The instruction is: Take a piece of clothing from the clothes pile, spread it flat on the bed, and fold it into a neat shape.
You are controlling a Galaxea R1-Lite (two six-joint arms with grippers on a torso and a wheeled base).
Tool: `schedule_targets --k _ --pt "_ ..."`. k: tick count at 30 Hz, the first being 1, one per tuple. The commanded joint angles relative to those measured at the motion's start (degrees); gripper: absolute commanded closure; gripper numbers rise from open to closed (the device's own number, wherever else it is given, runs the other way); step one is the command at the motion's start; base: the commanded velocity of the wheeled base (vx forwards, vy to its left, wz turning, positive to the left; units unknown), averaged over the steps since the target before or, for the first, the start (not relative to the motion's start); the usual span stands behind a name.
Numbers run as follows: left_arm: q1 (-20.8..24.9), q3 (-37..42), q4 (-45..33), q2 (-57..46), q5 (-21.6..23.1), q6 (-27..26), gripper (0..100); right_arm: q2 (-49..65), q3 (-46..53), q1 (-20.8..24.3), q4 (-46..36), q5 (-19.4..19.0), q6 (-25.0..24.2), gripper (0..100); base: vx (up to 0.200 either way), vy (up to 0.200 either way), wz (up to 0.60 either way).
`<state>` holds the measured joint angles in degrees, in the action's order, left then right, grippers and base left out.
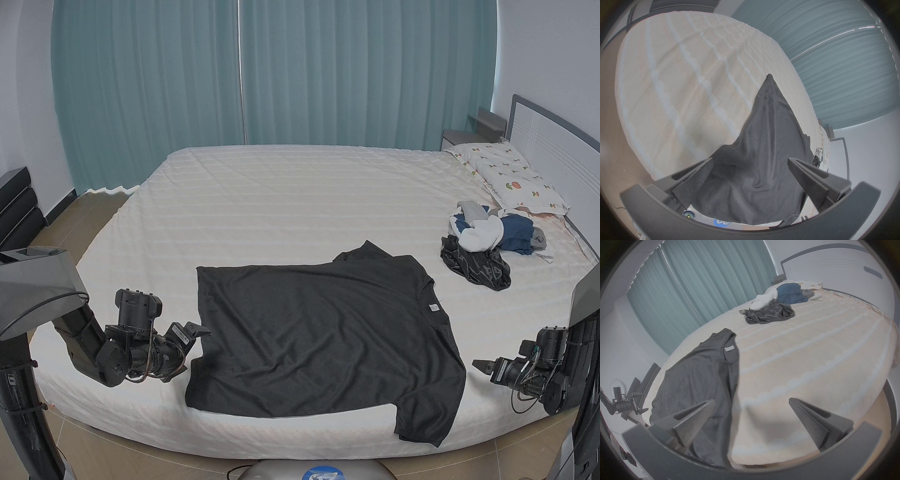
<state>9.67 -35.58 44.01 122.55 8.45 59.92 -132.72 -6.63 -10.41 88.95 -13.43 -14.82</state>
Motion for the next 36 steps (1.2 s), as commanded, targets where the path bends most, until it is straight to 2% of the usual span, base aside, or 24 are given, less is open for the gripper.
schedule_targets --k 1,3,6,7,8,13,19,20,26,31,34,36 --pt "0.0 -0.01 0.03 0.14 -0.01 0.02 0 -0.08 -2.77 4.61 0.61 0.78 -2.49 0 0.0 0.0 0.0" --pt "0.0 -0.01 -0.06 0.14 -0.01 0.02 0 -1.58 -6.9 8.13 0.25 4.03 -2.84 0 0.0 0.0 0.0" --pt "0.0 -0.01 0.03 0.14 -0.01 0.02 0 -3.16 -11.56 10.15 -1.77 7.11 -2.75 0 0.0 0.0 0.0" --pt "0.0 -0.01 0.03 0.14 -0.01 0.02 0 -3.16 -11.56 10.15 -1.77 7.11 -2.75 0 0.0 0.0 0.0" --pt "0.0 0.08 -0.06 0.14 -0.01 0.02 0 -3.69 -16.13 11.29 -6.6 9.13 -2.67 0 0.0 0.0 0.0" --pt "0.0 -0.01 -0.06 0.14 -0.01 0.11 0 -3.6 -25.1 13.05 -17.41 9.65 -2.75 0 0.0 0.0 0.0" --pt "0.0 -0.01 -0.06 0.14 -0.01 0.02 0 -5.8 -33.8 13.84 -25.32 12.03 -2.75 0 0.0 0.0 0.0" --pt "0.0 -0.01 -0.06 0.14 -0.01 0.02 0 -6.06 -34.59 13.57 -26.38 12.2 -2.67 100 0.0 0.0 0.0" --pt "0.0 -0.01 0.03 0.14 -0.01 0.02 0 -5.62 -35.03 11.73 -26.82 11.5 -3.98 100 0.0 0.0 0.0" --pt "0.0 0.08 0.03 0.14 -0.01 0.02 0 -5.27 -34.15 9.36 -26.2 11.32 -7.15 100 0.0 0.0 0.0" --pt "0.0 0.08 0.03 0.14 -0.01 0.02 0 -5.27 -33.09 8.39 -25.67 10.27 -8.03 100 0.0 0.0 0.0" --pt "0.0 0.08 0.03 0.14 -0.01 0.02 0 -5.27 -31.51 7.69 -24.18 7.98 -9.08 100 0.0 0.0 0.0"
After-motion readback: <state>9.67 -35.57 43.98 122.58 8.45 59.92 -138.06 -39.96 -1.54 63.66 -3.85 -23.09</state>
